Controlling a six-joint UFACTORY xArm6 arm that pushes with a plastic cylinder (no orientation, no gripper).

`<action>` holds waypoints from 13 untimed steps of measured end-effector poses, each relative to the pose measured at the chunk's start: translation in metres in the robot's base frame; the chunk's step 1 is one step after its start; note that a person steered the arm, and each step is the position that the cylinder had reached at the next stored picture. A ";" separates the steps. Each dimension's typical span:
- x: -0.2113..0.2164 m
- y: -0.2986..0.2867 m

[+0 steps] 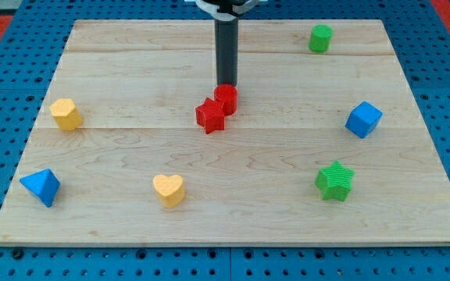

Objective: Place the green circle diagonally to the bottom right of hexagon

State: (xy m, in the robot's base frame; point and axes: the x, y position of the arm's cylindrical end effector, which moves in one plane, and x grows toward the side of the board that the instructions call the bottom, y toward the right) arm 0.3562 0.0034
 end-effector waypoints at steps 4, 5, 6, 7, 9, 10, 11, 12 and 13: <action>-0.008 -0.044; -0.008 -0.053; -0.008 -0.062; -0.019 -0.039; -0.085 0.077; -0.068 0.103; -0.059 0.140; -0.068 0.179; -0.095 0.185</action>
State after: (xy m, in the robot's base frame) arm 0.2611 0.1886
